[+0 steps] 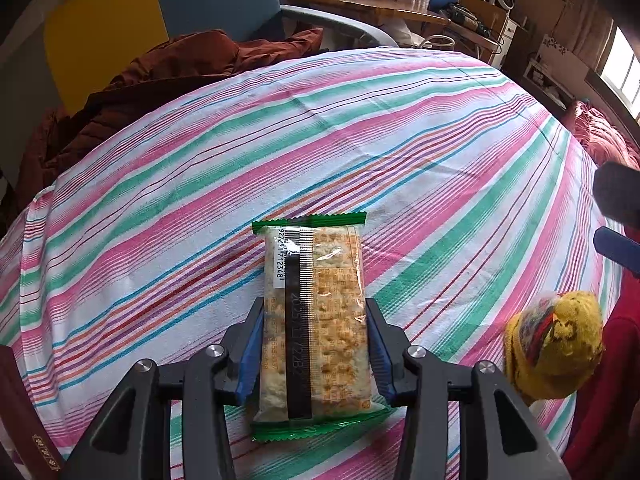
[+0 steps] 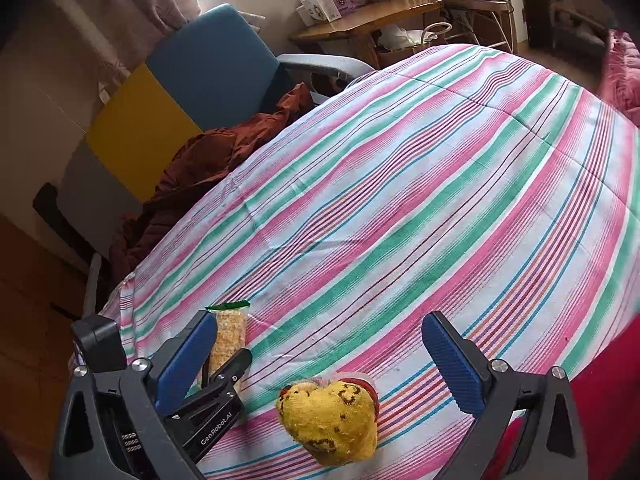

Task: Organize objects
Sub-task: 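Grasp the yellow plush toy with the right tool while the left holds crackers, then carry the plush to the tray and release it with the right tool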

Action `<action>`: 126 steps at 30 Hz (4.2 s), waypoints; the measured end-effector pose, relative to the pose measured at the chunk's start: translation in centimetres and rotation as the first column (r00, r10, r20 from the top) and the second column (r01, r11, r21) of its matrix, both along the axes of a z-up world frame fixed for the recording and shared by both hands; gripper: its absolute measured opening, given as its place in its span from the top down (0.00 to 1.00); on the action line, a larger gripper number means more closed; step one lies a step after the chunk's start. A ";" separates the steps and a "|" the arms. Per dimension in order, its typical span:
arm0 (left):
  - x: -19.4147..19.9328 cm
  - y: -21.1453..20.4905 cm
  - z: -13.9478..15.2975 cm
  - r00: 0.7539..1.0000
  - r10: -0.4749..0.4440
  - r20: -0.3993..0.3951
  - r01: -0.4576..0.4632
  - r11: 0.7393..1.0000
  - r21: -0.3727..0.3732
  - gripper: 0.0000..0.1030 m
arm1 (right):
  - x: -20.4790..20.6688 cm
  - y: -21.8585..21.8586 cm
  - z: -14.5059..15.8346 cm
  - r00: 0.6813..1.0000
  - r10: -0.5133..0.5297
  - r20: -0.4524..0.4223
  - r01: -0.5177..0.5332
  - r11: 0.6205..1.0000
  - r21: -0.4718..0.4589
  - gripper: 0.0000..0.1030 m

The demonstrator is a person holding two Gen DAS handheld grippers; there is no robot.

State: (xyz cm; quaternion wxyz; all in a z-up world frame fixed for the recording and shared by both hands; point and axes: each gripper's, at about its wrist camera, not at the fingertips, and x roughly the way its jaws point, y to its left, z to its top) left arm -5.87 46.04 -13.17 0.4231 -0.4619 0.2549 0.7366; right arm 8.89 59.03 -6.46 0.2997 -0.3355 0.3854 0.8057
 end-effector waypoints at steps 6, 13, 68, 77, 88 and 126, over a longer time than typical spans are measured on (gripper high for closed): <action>0.1 0.3 -0.4 1.000 0.002 -0.023 -0.003 1.000 -0.012 0.53 | -0.5 -0.1 -0.2 0.999 0.010 0.032 -0.010 1.000 0.015 0.00; 0.9 -1.7 0.0 0.999 0.029 -0.041 -0.030 0.999 -0.016 0.55 | -0.8 -0.1 -0.4 0.998 0.020 0.058 -0.021 0.999 0.026 0.00; 7.1 -15.9 4.7 0.985 0.138 -0.104 -0.119 0.978 0.170 0.56 | -2.2 -9.3 -0.5 0.917 0.333 0.218 -0.366 0.921 0.133 0.62; 7.0 -19.3 8.2 0.966 0.204 -0.161 -0.163 0.958 0.235 0.56 | -3.9 -12.6 0.1 0.893 0.412 0.180 -0.438 0.889 0.138 0.62; 6.1 -23.7 9.5 0.943 0.297 -0.150 -0.250 0.930 0.269 0.56 | -6.4 -17.3 1.6 0.842 0.521 0.142 -0.539 0.828 0.153 0.62; 0.8 -44.8 10.0 0.705 0.709 0.014 -0.667 0.656 0.354 0.56 | -22.2 -35.7 0.5 0.506 0.799 0.323 -0.862 0.463 0.206 0.60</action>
